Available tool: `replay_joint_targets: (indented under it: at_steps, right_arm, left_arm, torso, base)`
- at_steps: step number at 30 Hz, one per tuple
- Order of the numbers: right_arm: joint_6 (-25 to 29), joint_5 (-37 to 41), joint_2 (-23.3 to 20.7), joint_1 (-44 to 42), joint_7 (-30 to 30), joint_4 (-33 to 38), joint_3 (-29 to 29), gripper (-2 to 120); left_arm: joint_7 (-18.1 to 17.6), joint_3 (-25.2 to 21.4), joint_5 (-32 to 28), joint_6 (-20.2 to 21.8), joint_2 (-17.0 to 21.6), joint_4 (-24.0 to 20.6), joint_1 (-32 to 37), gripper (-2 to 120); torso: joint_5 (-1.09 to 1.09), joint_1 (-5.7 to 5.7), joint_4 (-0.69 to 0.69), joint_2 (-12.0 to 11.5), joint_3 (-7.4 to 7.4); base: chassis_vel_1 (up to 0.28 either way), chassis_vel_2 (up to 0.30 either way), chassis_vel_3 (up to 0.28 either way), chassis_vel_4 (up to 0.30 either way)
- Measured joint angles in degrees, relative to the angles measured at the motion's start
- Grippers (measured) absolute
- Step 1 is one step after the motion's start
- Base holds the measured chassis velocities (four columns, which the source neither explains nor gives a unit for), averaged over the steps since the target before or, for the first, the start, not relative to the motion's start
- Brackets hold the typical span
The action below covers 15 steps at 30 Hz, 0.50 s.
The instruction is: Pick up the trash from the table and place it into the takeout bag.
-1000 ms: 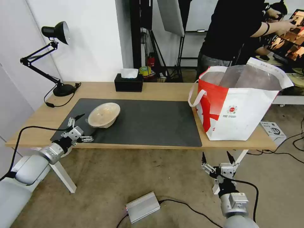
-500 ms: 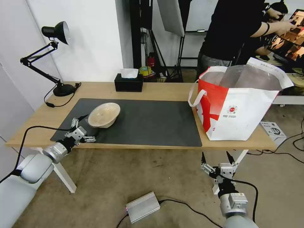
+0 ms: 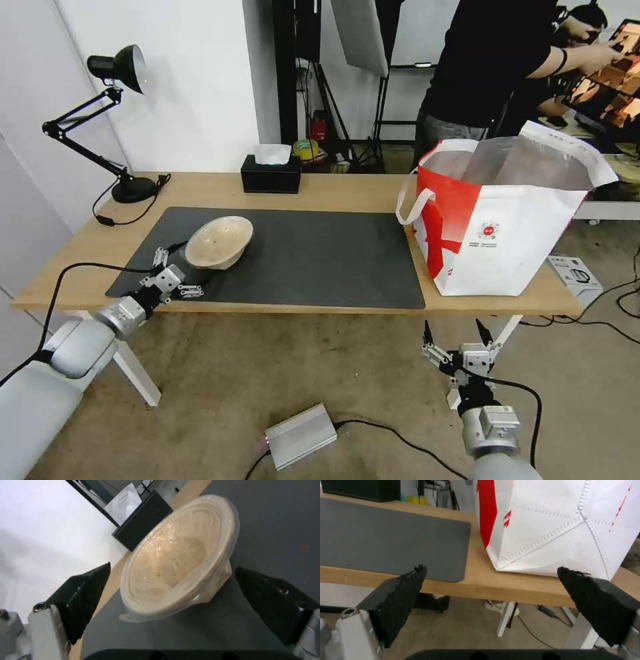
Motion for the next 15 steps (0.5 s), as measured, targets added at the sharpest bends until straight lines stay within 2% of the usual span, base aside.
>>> replay_joint_targets:
  at_steps: [15]
  right_arm:
    - [0.0,0.0,0.1,0.0,0.0,-0.1,0.0,100]
  left_arm:
    - [0.0,3.5,-0.7,0.0,0.2,1.8,-3.8,100]
  torso:
    - [0.0,0.0,0.0,0.0,0.0]
  base:
    - [0.0,0.0,0.0,0.0]
